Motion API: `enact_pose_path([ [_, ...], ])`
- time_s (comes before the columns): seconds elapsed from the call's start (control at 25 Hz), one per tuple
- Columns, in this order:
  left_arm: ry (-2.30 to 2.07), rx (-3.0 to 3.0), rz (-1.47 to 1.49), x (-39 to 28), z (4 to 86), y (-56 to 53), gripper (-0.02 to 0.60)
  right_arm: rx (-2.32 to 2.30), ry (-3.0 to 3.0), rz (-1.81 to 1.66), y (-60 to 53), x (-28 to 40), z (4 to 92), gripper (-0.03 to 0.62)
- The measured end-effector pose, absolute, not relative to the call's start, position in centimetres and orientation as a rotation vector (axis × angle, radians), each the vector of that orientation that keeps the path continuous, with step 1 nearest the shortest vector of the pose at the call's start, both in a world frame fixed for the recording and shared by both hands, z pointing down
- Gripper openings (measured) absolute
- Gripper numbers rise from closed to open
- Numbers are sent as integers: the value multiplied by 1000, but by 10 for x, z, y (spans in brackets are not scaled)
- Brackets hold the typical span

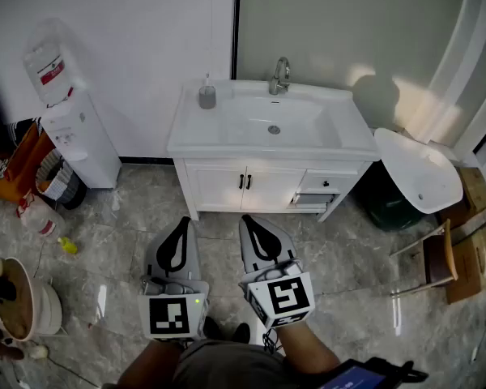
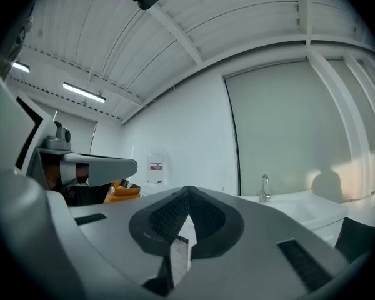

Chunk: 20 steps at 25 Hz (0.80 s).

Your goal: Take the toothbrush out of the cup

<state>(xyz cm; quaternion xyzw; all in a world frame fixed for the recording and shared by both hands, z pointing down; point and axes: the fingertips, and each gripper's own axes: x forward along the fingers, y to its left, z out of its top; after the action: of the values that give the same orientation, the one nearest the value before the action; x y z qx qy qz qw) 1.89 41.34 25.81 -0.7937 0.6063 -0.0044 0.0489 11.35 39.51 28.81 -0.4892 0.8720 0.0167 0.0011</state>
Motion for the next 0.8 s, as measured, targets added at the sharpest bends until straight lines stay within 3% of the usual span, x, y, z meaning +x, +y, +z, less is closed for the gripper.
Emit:
enact_pose_path([
  [0.8,1910,-2389,-97,31,282,417,14,-1546,2695,-54,385,158,307,15],
])
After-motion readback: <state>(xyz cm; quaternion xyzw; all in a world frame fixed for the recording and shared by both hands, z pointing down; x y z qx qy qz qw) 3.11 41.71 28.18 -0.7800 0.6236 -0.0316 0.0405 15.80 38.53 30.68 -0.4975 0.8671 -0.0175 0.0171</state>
